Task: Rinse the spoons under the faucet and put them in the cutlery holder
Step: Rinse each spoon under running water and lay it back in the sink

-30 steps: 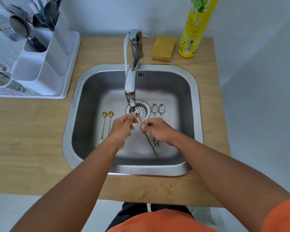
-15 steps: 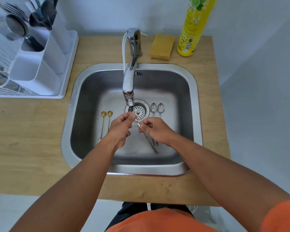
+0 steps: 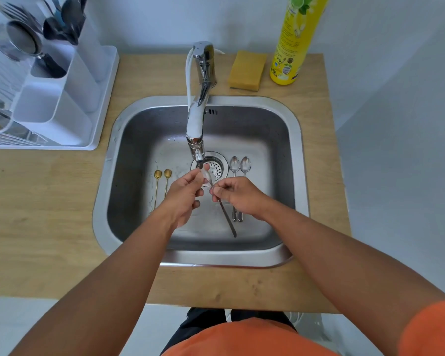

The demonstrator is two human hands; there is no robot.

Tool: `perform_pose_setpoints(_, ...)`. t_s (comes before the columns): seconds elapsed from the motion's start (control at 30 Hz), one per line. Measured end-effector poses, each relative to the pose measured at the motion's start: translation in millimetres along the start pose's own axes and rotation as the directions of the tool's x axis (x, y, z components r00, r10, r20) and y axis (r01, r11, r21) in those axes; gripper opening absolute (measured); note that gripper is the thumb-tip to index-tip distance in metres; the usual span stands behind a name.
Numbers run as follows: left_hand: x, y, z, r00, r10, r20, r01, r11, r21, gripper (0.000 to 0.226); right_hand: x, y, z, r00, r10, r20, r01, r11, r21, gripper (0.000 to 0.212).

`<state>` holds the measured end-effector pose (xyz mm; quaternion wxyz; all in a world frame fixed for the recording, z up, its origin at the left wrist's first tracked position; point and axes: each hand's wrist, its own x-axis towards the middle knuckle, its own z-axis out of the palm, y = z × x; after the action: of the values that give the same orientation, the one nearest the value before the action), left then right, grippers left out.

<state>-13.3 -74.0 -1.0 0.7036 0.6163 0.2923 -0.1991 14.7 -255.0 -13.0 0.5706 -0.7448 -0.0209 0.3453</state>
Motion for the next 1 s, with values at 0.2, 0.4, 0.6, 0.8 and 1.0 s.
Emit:
perform_pose_setpoints(0.2,-2,2,-1,0.999,0.003,-0.033,-0.002,1.000,0.012,0.013,1,-1,2,1.000,-0.004,0.018,0.004,1.000,0.005,0.015)
perform_pose_setpoints(0.4,2,3,8,0.977,0.100,-0.186,-0.095,0.995,0.036,0.014,4,-8,13,0.998,-0.065,-0.010,0.064,0.996,-0.068,0.017)
perform_pose_setpoints(0.6,-2,5,8,0.957,0.173,-0.233,-0.148,0.982,0.120,0.009,10,-15,17,0.993,-0.085,-0.087,0.083,0.996,-0.030,0.019)
perform_pose_setpoints(0.8,-13,-5,1,0.994,-0.086,-0.072,0.105,0.942,0.320,0.035,14,-12,11,0.989,-0.026,-0.149,0.049,0.986,0.158,0.022)
perform_pose_setpoints(1.0,-16,-14,-5,0.975,-0.222,0.006,0.215,0.951,0.220,0.031,13,-7,5,0.976,0.099,-0.193,-0.048,0.965,0.256,0.015)
